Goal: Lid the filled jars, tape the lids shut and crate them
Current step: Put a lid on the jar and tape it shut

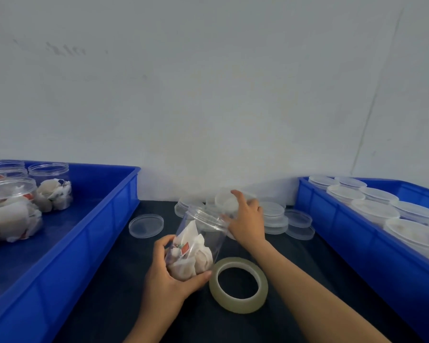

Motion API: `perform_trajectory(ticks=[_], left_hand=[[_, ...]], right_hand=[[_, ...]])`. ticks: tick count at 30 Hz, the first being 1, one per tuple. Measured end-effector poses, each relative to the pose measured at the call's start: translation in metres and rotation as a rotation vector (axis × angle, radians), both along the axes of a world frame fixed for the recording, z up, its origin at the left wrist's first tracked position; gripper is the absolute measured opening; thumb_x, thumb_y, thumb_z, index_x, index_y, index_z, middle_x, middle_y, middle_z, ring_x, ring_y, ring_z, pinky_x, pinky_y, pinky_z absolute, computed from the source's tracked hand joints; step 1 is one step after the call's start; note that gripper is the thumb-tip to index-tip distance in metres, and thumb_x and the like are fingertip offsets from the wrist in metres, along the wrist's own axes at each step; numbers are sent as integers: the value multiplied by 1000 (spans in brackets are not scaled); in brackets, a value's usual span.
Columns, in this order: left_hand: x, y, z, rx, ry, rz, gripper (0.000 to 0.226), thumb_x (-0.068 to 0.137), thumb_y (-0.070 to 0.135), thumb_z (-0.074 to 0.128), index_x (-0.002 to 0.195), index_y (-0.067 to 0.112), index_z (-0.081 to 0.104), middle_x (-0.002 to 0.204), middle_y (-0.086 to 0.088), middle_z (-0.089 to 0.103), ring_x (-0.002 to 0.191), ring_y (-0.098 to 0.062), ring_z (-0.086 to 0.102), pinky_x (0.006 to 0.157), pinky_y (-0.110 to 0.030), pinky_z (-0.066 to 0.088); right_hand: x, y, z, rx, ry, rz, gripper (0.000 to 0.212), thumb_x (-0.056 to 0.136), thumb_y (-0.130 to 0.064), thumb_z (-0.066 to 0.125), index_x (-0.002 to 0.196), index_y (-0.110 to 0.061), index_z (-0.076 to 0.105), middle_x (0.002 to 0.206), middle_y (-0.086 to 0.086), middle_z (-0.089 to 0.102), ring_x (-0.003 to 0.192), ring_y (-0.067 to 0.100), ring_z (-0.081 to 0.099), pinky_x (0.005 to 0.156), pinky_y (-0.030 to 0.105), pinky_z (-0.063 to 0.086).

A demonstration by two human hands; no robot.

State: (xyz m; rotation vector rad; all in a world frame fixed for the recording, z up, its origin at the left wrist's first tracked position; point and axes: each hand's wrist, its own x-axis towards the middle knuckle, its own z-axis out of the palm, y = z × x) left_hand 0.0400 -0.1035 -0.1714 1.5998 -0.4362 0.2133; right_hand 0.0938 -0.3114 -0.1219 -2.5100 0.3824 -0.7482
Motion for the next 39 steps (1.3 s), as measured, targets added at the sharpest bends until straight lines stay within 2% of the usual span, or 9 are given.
perform_trajectory(ticks=[7,10,16,20,26,30,32,36,39], left_hand=[[-10,2,11,-55,41,-71,82,44,35,97,114,40,55,103,11,67,89,3,64,66,-20,54],[-16,5,15,-70,68,-129,79,48,36,94,118,37,56,109,11,66,93,-1,65,68,-22,55],[-21,12,20,-35,165,-239,83,50,17,88,113,26,36,110,0,60,90,-9,68,67,-25,56],[-20,9,17,57,166,-262,77,52,7,88,109,14,36,109,-11,61,87,-17,68,68,-22,55],[-18,6,16,-9,209,-250,70,55,22,92,107,9,48,104,-6,62,82,-6,68,65,-19,53],[-15,6,17,-148,253,-232,55,64,27,82,111,19,56,104,6,68,98,-15,67,81,-33,53],[-16,5,20,-165,261,-230,58,64,31,79,116,26,55,101,17,66,96,-8,67,79,-32,52],[-16,4,25,-189,278,-195,33,80,20,70,109,22,55,108,4,60,87,-7,65,66,-15,51],[-22,8,27,-156,303,-266,56,68,48,62,117,21,56,114,-4,64,104,-20,64,84,-34,53]], right_hand=[[-84,21,4,1117,-196,165,54,72,-36,81,112,-35,46,117,10,59,102,25,66,87,40,57],[-107,25,-4,1379,-250,124,66,64,-24,83,114,-17,40,112,16,60,104,31,65,84,31,54],[-120,26,-3,1738,-429,289,53,75,-19,71,119,7,57,117,22,66,112,29,64,110,39,41],[-121,26,-5,1736,-383,388,45,75,-33,70,108,-6,56,111,23,69,107,35,66,103,46,46],[-124,34,-10,1372,-275,450,45,76,-37,78,94,-12,46,110,30,58,100,37,61,97,56,47],[-125,36,-12,1092,-247,524,45,77,-42,63,116,-25,50,120,29,53,105,41,60,98,56,47],[-125,41,-14,930,-219,564,50,78,-46,58,127,-44,48,125,20,50,111,30,60,102,51,45],[-127,45,-14,787,-192,645,54,84,-51,51,136,-58,38,145,-17,37,135,7,40,114,45,33],[-130,44,-11,746,-201,678,54,83,-58,51,136,-55,39,146,-22,38,136,5,38,113,46,33]])
